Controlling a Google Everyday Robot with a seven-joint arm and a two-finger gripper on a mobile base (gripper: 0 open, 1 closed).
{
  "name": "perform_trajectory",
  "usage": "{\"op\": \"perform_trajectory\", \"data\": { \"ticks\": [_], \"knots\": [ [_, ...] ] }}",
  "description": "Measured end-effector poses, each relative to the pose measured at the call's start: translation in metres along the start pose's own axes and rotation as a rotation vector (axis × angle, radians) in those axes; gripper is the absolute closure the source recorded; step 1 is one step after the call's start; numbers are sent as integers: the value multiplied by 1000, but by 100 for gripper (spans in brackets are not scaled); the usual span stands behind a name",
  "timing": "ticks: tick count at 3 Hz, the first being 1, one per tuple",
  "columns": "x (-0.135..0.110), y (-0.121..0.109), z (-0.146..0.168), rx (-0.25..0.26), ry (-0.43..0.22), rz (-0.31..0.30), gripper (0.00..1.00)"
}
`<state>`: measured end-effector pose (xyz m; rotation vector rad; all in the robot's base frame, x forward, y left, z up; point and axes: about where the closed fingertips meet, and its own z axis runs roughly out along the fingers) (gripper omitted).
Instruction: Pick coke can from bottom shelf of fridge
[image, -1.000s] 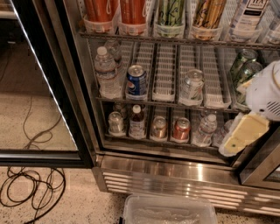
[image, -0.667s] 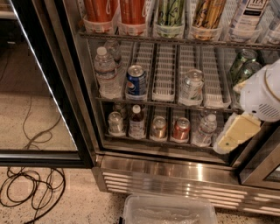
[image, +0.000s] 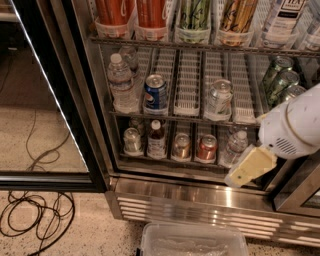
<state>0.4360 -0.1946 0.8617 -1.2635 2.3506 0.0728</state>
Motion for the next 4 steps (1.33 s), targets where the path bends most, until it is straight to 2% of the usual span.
{"op": "perform_trajectory", "data": {
  "ticks": [1, 2, 3, 4],
  "knots": [
    [6, 34, 59, -80, -101, 171, 0],
    [3, 27, 79, -41, -208, 348, 0],
    [-6, 9, 76, 23, -262, 368, 0],
    [-12, 12, 83, 26, -302, 379, 0]
  ]
}}
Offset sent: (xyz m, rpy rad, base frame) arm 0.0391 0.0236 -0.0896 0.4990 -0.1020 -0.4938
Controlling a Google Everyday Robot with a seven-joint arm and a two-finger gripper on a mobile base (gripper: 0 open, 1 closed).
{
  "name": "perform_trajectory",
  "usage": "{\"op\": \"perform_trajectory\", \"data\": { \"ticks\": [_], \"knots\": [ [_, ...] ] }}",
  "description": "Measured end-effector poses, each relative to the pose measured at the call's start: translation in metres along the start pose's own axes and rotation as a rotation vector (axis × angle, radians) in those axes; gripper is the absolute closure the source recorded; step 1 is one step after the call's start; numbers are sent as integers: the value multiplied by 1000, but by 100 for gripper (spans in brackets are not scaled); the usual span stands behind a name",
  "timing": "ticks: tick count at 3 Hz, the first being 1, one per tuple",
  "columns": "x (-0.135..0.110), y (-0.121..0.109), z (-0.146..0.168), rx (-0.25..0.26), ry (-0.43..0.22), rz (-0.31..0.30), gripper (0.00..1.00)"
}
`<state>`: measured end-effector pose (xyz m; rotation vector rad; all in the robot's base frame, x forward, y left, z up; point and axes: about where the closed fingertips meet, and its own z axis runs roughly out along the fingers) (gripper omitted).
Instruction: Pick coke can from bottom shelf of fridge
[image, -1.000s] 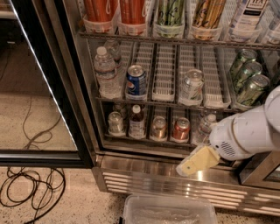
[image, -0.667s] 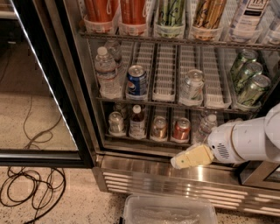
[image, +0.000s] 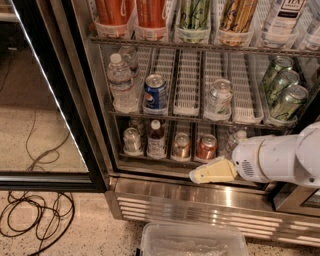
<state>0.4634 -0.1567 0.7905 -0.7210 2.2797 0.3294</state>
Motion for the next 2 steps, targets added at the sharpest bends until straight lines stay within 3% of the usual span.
{"op": "perform_trajectory", "data": {
  "ticks": [1, 2],
  "knots": [
    [11, 10, 32, -34, -99, 67, 0],
    [36, 5, 66, -39, -234, 203, 0]
  ]
}}
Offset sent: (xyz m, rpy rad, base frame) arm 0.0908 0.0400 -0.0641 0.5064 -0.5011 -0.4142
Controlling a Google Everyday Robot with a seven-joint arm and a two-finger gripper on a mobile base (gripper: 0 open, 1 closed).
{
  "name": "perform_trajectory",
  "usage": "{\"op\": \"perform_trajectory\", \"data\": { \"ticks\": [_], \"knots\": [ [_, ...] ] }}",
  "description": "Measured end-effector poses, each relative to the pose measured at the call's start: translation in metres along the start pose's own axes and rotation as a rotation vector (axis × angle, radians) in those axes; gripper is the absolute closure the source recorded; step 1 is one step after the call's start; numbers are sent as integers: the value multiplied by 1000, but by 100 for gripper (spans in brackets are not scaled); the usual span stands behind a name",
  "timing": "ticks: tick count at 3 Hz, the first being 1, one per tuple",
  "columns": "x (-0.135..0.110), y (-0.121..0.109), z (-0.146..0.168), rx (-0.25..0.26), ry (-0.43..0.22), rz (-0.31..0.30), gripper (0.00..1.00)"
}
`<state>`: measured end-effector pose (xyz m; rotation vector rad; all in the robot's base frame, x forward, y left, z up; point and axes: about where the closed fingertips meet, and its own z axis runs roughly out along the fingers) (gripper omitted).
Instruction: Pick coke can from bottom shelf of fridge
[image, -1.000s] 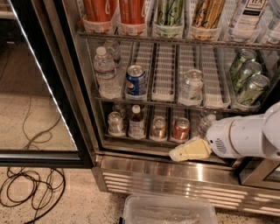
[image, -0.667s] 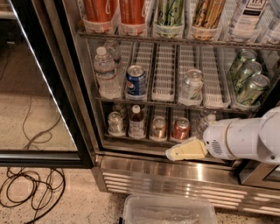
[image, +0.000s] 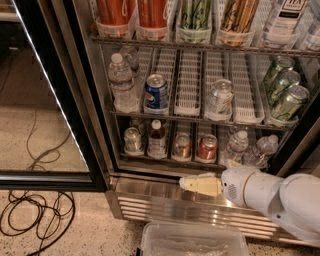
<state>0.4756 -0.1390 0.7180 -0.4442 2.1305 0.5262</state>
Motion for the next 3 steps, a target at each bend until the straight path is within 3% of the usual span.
{"op": "perform_trajectory", "data": {
  "ticks": [1, 2, 3],
  "knots": [
    [8, -13, 6, 27, -69, 42, 0],
    [8, -13, 6, 27, -69, 42, 0],
    [7, -24, 12, 71, -129, 78, 0]
  ]
}}
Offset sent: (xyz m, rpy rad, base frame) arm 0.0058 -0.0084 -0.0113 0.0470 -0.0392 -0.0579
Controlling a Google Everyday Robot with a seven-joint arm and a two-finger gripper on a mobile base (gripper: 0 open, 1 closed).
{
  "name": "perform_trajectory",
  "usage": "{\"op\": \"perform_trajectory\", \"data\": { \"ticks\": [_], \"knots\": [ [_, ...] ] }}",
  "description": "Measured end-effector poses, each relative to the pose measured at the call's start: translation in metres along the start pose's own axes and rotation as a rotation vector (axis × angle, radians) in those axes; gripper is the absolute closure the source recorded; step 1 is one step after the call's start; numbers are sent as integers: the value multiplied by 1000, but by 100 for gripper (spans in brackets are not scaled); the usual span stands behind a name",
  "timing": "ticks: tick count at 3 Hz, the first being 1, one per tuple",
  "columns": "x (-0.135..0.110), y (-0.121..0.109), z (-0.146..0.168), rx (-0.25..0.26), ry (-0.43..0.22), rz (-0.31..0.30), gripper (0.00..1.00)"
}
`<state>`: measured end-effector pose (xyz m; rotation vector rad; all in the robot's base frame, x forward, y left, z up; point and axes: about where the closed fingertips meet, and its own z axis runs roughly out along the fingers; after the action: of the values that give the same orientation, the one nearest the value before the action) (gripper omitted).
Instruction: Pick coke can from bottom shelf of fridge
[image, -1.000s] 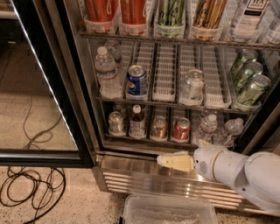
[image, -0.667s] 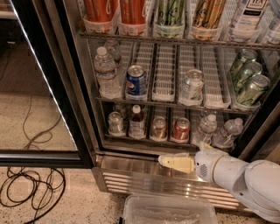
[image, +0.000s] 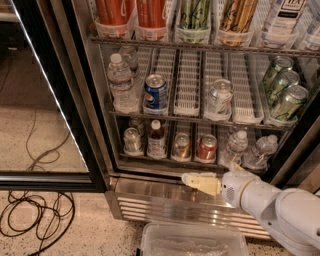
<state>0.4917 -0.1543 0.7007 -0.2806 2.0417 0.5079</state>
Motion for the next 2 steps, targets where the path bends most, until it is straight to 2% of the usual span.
{"op": "perform_trajectory", "data": {
  "ticks": [1, 2],
  "knots": [
    [8, -7, 11, 62, -96, 46, 0],
    [15, -6, 33, 115, -157, 27, 0]
  ]
}}
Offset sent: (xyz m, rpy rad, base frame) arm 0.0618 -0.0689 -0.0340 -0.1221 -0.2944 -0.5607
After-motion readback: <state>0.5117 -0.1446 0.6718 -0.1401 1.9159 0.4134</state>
